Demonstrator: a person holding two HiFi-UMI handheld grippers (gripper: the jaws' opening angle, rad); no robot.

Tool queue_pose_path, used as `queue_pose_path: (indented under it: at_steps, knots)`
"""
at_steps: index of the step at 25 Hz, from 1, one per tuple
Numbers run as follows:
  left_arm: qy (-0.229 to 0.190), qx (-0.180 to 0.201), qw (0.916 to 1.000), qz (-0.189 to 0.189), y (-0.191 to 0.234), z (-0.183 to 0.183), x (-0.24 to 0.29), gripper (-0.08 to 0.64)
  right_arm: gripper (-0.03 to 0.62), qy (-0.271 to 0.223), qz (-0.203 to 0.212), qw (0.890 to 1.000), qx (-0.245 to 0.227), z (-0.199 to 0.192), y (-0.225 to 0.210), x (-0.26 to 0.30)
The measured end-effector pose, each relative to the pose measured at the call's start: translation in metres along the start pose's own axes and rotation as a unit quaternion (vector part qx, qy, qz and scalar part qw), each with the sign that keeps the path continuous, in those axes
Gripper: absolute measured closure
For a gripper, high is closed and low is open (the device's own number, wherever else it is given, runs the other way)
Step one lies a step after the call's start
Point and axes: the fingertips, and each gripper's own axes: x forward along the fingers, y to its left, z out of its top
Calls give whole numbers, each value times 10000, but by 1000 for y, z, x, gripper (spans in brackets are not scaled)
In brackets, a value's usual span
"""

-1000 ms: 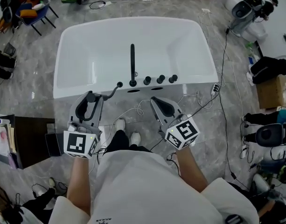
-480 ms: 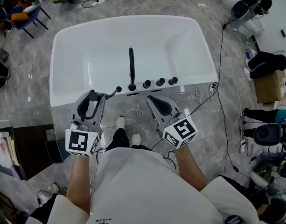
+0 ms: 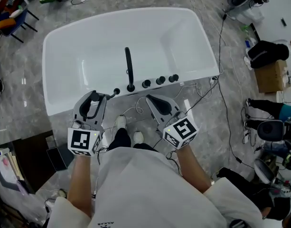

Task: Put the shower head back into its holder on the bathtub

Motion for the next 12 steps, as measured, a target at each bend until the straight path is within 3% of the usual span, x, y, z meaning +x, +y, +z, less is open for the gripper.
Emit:
queue_pose_path:
  at_steps: [12]
  knots:
    - [330,-44,9992,-238,14,-31,41,417,577,240,-140,9994,216,-21,-12,20]
